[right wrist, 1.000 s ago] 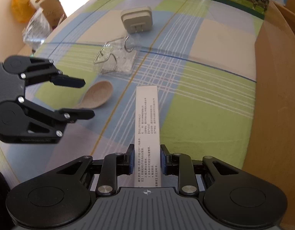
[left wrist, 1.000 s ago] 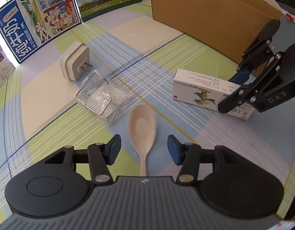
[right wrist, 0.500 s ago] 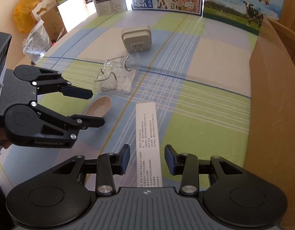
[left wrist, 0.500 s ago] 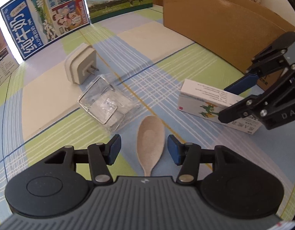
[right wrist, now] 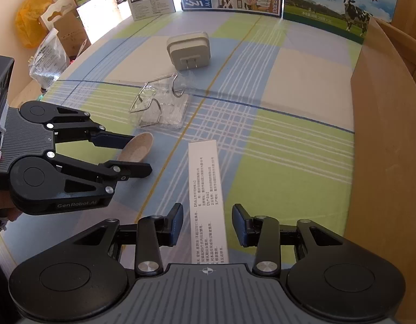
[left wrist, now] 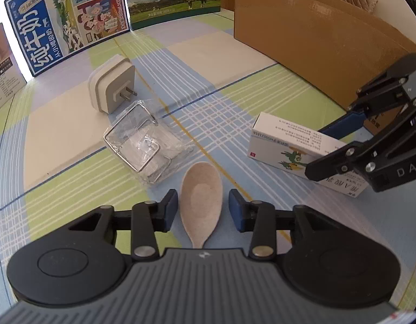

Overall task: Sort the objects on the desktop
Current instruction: 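Carry the white box and wooden spoon over the cardboard box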

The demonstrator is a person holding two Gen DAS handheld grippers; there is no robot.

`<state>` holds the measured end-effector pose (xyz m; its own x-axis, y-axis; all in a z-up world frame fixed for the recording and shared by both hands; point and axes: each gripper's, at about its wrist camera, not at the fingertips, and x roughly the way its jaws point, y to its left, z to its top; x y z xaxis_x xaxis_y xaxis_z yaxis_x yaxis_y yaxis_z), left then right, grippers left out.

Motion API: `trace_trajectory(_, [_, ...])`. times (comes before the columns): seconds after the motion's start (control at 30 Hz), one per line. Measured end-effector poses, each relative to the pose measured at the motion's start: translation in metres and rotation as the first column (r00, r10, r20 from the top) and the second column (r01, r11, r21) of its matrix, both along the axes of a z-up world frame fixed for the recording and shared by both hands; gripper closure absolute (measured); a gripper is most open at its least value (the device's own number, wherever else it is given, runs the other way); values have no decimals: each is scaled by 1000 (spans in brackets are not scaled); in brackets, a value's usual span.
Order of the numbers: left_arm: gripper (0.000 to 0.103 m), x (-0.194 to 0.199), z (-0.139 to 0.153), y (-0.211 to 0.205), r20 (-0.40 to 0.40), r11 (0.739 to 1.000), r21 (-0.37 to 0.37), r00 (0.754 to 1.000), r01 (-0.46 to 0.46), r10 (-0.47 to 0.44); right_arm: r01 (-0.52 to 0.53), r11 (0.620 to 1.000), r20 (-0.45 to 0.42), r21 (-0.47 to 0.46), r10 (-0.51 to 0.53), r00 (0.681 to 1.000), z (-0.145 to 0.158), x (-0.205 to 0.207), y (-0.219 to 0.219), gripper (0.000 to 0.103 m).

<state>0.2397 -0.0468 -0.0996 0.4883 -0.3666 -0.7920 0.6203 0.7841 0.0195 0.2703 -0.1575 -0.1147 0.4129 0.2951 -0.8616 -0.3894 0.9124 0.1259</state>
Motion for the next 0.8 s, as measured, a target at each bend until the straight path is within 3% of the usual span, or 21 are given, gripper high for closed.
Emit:
trace_trajectory(0.17, [75, 0, 2, 1, -5, 1000, -9, 1000, -12, 12, 3, 1000, -2, 3, -3, 1000, -1, 0, -1, 66])
trace_trajectory(0.47, [75, 3, 19, 8, 19, 993, -93, 997, -69, 71, 10, 1000, 4, 3, -10, 1000, -1, 3, -2, 66])
trace_trajectory(0.8, [75, 4, 18, 9, -23, 992, -87, 996, -87, 86, -22, 999, -4, -40, 22, 1000, -8, 7, 9, 66])
